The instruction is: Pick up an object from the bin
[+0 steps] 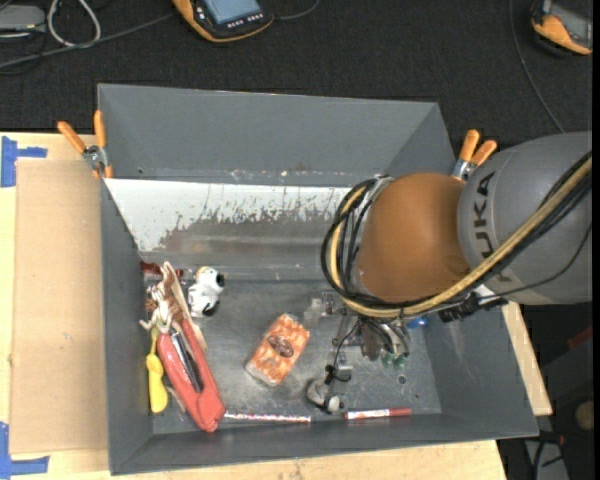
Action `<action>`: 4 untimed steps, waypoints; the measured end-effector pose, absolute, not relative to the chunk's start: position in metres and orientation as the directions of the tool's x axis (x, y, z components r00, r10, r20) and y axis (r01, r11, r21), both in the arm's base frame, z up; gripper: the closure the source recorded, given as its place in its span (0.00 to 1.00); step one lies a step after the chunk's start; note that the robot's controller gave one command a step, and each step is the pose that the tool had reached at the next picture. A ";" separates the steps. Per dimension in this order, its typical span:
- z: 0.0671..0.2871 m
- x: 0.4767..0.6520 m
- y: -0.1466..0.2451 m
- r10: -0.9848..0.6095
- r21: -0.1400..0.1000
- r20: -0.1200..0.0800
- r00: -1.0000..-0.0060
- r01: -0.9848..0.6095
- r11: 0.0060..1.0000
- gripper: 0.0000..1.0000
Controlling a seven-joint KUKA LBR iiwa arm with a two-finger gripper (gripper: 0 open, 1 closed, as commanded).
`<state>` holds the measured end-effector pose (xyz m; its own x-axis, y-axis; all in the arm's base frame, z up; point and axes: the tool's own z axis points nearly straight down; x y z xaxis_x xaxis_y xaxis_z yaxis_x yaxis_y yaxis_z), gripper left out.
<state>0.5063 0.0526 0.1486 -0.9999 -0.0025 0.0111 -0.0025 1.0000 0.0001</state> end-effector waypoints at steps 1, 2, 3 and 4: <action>0.153 0.508 0.052 -0.001 0.001 0.003 -1.000 -0.001 1.000 0.00; 0.102 0.527 0.072 -0.119 0.001 0.003 -0.993 -0.119 0.993 0.00; 0.072 0.539 0.091 -0.234 0.002 0.000 -0.972 -0.234 0.972 1.00; 0.072 0.539 0.091 -0.233 0.002 0.000 -0.973 -0.233 0.973 1.00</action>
Offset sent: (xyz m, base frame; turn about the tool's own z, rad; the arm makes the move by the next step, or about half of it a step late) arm 0.0302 0.0304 -0.0767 -0.1825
